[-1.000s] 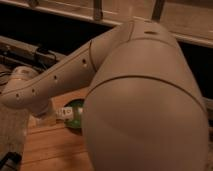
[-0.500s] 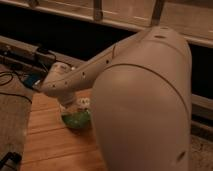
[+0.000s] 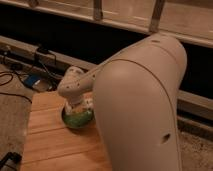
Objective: Place the bottle in the ceramic bowl
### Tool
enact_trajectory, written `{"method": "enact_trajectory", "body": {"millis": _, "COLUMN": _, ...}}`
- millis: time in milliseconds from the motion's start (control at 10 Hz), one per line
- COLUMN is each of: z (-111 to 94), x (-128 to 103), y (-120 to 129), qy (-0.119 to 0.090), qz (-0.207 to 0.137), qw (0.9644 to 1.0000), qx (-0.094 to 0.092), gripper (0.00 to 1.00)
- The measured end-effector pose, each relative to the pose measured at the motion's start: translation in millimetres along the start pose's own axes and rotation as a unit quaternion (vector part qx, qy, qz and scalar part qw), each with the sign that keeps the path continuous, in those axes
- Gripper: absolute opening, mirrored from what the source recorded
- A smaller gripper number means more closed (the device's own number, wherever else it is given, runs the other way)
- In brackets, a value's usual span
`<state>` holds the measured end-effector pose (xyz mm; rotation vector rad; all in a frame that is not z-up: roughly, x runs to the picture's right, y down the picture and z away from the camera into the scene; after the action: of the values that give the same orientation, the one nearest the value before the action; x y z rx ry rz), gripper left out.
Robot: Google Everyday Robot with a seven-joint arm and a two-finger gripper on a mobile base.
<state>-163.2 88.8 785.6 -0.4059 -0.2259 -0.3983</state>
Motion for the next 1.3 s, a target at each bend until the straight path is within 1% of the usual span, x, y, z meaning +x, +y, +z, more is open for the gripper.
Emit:
{"method": "enact_trajectory", "body": {"millis": 300, "z": 0.0, "x": 0.3, "y": 0.2, "qy": 0.000, "qz": 0.000, "qw": 1.0000, "qx": 0.000, "gripper": 0.52}}
{"method": "enact_trajectory", "body": {"millis": 500, "z": -0.1, "x": 0.5, "y": 0.1, "qy": 0.000, "qz": 0.000, "qw": 1.0000, "qx": 0.000, "gripper": 0.74}}
{"method": "enact_trajectory", "body": {"millis": 600, "z": 0.0, "x": 0.5, "y": 0.1, "qy": 0.000, "qz": 0.000, "qw": 1.0000, "qx": 0.000, "gripper": 0.78}}
{"method": "enact_trajectory", "body": {"millis": 700, "z": -0.1, "x": 0.7, "y": 0.1, "qy": 0.000, "qz": 0.001, "qw": 1.0000, "qx": 0.000, "gripper": 0.80}}
{"method": "enact_trajectory", "body": {"millis": 1300, "z": -0.1, "x": 1.1, "y": 0.2, "qy": 0.000, "qz": 0.001, "qw": 1.0000, "qx": 0.000, "gripper": 0.80}}
